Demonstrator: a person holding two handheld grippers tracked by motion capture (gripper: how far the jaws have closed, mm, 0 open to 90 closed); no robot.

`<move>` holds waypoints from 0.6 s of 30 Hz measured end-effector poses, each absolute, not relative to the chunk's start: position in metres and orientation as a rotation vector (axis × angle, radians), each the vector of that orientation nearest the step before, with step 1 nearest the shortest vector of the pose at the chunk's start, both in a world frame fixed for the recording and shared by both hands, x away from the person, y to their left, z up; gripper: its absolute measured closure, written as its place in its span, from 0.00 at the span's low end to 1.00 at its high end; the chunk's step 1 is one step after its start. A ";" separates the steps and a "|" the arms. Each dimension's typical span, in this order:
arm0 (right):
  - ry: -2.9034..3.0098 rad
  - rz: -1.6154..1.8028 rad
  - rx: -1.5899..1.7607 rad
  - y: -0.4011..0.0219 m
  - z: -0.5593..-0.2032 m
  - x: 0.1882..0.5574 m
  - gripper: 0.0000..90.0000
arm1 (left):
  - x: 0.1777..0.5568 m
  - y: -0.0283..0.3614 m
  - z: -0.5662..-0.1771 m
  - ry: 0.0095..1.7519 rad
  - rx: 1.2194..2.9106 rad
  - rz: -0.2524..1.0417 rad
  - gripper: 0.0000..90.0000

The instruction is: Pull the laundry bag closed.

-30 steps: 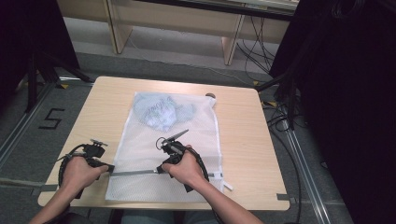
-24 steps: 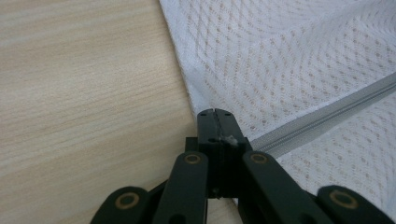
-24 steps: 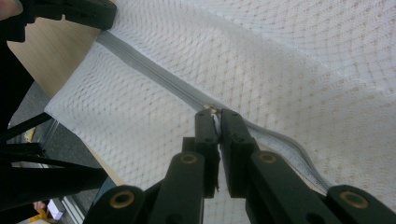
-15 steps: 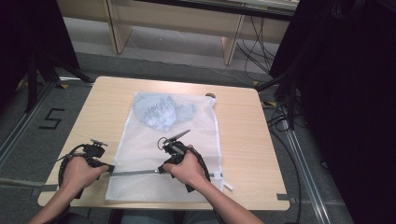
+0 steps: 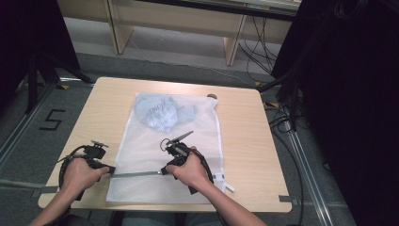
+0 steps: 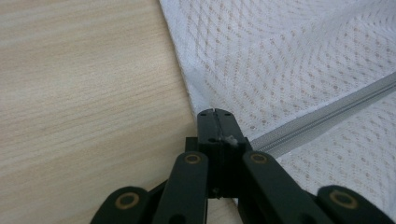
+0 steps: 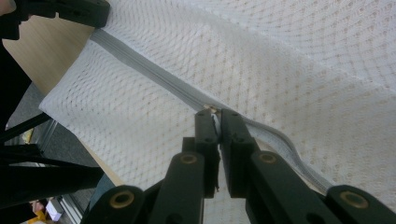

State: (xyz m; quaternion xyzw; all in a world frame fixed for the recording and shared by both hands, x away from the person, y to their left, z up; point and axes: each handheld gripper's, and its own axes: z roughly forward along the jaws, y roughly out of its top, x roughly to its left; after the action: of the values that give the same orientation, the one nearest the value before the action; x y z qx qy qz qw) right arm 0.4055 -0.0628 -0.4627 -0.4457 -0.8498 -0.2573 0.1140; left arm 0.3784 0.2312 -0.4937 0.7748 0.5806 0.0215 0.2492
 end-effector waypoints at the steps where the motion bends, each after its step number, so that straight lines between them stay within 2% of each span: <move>1: -2.492 -0.755 -1.307 -0.063 -0.463 0.405 0.97 | 0.378 0.231 -0.494 1.582 2.111 0.058 1.00; 18: -2.520 -0.725 -1.361 -0.065 -0.459 0.404 0.97 | 0.379 0.232 -0.493 1.579 2.123 0.053 1.00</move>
State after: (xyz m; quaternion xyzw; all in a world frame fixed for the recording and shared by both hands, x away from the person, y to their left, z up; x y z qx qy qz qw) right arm 0.4040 -0.0648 -0.4593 -0.4588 -0.8492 -0.2443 0.0934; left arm 0.3787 0.2321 -0.4932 0.7777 0.5786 0.0193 0.2450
